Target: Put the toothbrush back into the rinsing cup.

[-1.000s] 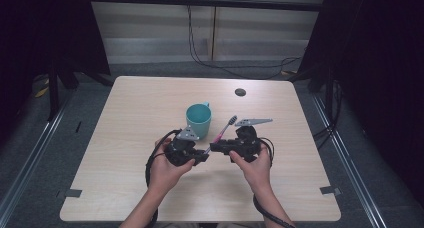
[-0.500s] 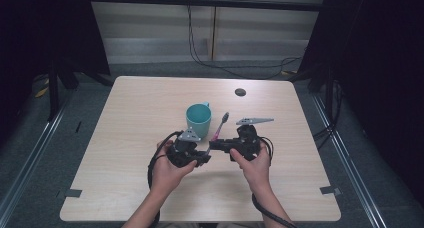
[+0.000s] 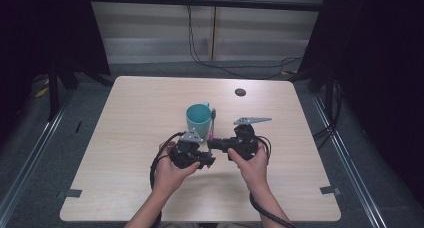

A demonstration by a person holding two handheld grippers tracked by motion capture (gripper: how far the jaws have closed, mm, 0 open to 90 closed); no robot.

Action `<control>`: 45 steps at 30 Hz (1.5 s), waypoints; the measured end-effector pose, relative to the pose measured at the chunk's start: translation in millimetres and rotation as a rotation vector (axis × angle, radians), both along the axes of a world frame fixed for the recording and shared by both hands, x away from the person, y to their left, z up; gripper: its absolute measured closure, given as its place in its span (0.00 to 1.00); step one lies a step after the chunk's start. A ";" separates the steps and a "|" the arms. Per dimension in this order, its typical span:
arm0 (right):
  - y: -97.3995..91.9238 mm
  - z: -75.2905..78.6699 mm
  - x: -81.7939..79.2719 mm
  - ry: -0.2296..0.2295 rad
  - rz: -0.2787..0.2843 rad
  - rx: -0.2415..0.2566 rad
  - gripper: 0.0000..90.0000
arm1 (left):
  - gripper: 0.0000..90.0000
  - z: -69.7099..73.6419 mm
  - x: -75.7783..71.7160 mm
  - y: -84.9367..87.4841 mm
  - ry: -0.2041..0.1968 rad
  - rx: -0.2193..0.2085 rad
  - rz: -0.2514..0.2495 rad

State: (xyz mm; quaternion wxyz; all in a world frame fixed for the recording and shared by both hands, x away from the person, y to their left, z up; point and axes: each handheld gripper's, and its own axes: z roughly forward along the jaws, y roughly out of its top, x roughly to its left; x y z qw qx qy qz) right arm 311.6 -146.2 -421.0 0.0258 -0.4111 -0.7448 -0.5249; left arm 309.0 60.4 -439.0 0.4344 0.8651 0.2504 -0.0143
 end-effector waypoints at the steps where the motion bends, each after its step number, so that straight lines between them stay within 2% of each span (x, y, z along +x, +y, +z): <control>1: 0.2 0.5 -0.3 -0.003 -0.001 -0.003 0.93 | 0.82 0.2 -0.2 -0.6 -0.001 -0.006 -0.005; 6: -0.5 2.0 -1.2 -0.024 -0.017 -0.021 0.93 | 0.75 -1.1 -1.5 -4.9 -0.024 -0.019 -0.023; 9: -4.4 1.8 -2.2 -0.036 -0.032 -0.033 0.93 | 0.64 -2.1 -0.4 -4.6 -0.018 -0.041 -0.023; 12: -10.4 1.2 -2.6 -0.033 -0.045 -0.029 0.93 | 0.56 -2.0 1.9 -1.0 -0.036 -0.018 -0.010; 16: -18.3 0.5 -3.3 -0.033 -0.055 -0.034 0.93 | 0.49 0.0 4.1 4.7 -0.039 -0.028 0.007; 23: -26.2 -1.0 -5.4 -0.035 -0.064 -0.051 0.93 | 0.48 7.1 8.3 14.0 -0.040 -0.041 0.028; 31: -28.7 -6.1 -7.7 -0.033 -0.065 -0.048 0.93 | 0.46 22.2 15.9 26.4 -0.043 -0.093 0.065; 35: -25.3 -5.8 -9.4 -0.040 -0.058 -0.054 0.93 | 0.46 29.0 17.9 29.0 -0.051 -0.108 0.079; 45: -9.3 -10.4 -13.2 -0.040 -0.012 -0.052 0.93 | 0.49 39.3 21.7 27.1 -0.036 -0.171 0.090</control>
